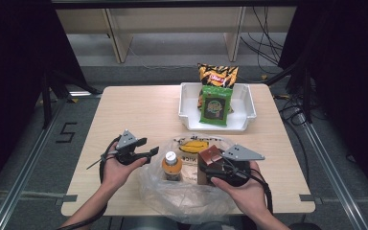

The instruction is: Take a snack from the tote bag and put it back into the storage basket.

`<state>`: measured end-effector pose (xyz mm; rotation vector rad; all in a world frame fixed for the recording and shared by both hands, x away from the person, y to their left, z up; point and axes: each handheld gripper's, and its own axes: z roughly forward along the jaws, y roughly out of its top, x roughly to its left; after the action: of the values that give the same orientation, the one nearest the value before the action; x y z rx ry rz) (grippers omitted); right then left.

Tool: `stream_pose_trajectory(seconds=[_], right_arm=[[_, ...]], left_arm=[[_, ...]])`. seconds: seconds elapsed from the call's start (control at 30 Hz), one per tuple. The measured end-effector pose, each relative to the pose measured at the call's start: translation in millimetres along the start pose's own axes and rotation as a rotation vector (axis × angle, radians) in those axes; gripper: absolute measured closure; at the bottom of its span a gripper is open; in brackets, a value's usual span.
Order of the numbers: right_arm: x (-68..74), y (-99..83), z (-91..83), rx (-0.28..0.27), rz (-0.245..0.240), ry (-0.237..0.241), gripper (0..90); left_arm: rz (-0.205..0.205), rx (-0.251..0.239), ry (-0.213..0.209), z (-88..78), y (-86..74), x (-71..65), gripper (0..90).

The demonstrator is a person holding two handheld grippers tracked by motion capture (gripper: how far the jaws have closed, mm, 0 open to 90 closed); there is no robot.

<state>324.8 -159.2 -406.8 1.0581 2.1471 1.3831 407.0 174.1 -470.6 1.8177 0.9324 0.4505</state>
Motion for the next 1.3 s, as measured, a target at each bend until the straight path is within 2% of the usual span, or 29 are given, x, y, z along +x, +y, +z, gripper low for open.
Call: stream_pose_trajectory(seconds=[0.07, 0.13, 0.17, 0.2, 0.23, 0.27, 0.3, 0.33, 0.37, 0.43, 0.5, 0.57, 0.63, 0.67, 0.73, 0.77, 0.83, 0.9, 0.93, 0.97, 1.03, 1.07, 1.1, 1.17, 1.23, 1.3], right_arm=[[0.1, -0.8, 0.1, 0.011, -0.005, 0.004, 29.7], [-0.7, -0.6, -1.1, 0.008, -0.035, -0.026, 32.3], [0.8, -0.6, -0.4, 0.000, -0.012, -0.014, 34.5], [0.0, -0.4, -0.6, -0.015, -0.026, -0.027, 36.1], [-0.6, -0.1, -2.2, -0.005, -0.036, -0.028, 36.7], [-1.6, -0.2, -0.9, -0.020, -0.041, -0.022, 37.1], [-2.0, -0.1, -1.8, -0.011, -0.029, -0.019, 37.4], [-3.2, -0.1, -2.9, -0.015, -0.049, -0.039, 37.7], [0.0, -0.5, -3.8, -0.002, -0.001, -0.035, 37.9], [-3.2, -0.2, -3.3, -0.012, -0.044, -0.026, 38.1], [-3.5, -0.2, -3.4, -0.013, -0.048, -0.025, 38.3], [-3.6, 0.0, -4.0, -0.010, -0.039, -0.030, 38.4], [-2.1, -0.2, -4.0, -0.012, -0.001, -0.031, 38.5], [-4.7, 0.7, -4.7, -0.005, -0.025, -0.024, 38.5], [-4.6, 1.3, -3.7, -0.026, -0.013, -0.027, 38.6], [-5.1, 1.8, -5.2, -0.013, -0.017, -0.022, 38.6], [-5.3, 3.0, -5.3, -0.029, -0.010, -0.020, 38.6], [-4.6, 5.0, -8.6, -0.019, 0.004, -0.030, 38.6], [-5.9, 6.9, -8.9, -0.041, -0.006, -0.045, 38.6], [-7.1, 8.3, -9.3, -0.052, -0.018, -0.037, 38.7], [-5.9, 11.2, -11.8, -0.052, 0.005, -0.039, 38.7], [-5.6, 12.6, -12.2, -0.049, 0.011, -0.016, 38.7], [-5.0, 13.8, -13.3, -0.047, 0.026, -0.027, 38.7], [-5.3, 17.4, -15.7, -0.055, 0.012, -0.026, 38.8], [-2.9, 20.0, -18.5, -0.058, 0.037, -0.033, 38.8], [-4.5, 22.2, -19.0, -0.062, 0.017, -0.035, 38.8]], left_arm=[[0.000, -0.001, -0.001, 0.1, -0.1, 0.2, 34.9], [0.000, -0.001, -0.002, 0.1, -0.2, 0.7, 34.9], [-0.006, -0.002, -0.004, 0.3, -0.4, 0.6, 34.9], [-0.004, -0.002, -0.003, 0.2, -0.4, 0.8, 34.9], [0.001, -0.001, -0.002, 0.0, -0.3, 1.0, 34.9], [-0.001, 0.001, 0.001, -0.2, -0.2, 0.8, 34.9], [-0.001, 0.001, 0.000, -0.2, -0.2, 0.9, 34.9], [-0.001, -0.002, -0.001, 0.1, -0.3, 0.9, 34.9], [-0.007, 0.002, 0.001, -0.1, -0.4, 0.4, 34.9], [-0.008, -0.001, 0.000, 0.2, -0.5, 0.4, 34.9], [-0.001, -0.001, -0.002, 0.0, -0.3, 0.9, 34.9], [-0.002, -0.002, -0.001, 0.0, -0.2, 1.1, 34.9], [-0.002, 0.001, 0.001, -0.2, -0.3, 1.0, 34.9], [-0.002, 0.001, 0.001, -0.1, -0.4, 1.0, 34.9], [-0.001, 0.001, 0.001, -0.2, -0.3, 1.0, 34.9], [0.000, 0.001, 0.001, -0.4, -0.3, 1.1, 34.9], [0.000, -0.001, -0.001, -0.4, -0.4, 1.4, 34.9], [-0.001, -0.002, 0.001, -0.8, -0.5, 1.7, 34.9], [-0.003, -0.005, 0.001, -0.9, -0.6, 1.7, 34.9], [-0.003, -0.005, 0.000, -1.0, -0.6, 1.8, 34.9], [-0.012, -0.007, -0.002, -0.9, -0.9, 1.8, 34.9], [-0.005, -0.007, -0.002, -1.3, -1.0, 2.1, 34.9], [-0.007, -0.008, -0.002, -1.4, -1.2, 2.2, 34.9], [-0.009, -0.009, -0.006, -1.7, -1.4, 2.9, 34.9], [-0.013, -0.014, -0.004, -1.9, -1.4, 2.9, 35.0], [-0.015, -0.013, -0.002, -2.4, -1.2, 2.2, 35.0]])
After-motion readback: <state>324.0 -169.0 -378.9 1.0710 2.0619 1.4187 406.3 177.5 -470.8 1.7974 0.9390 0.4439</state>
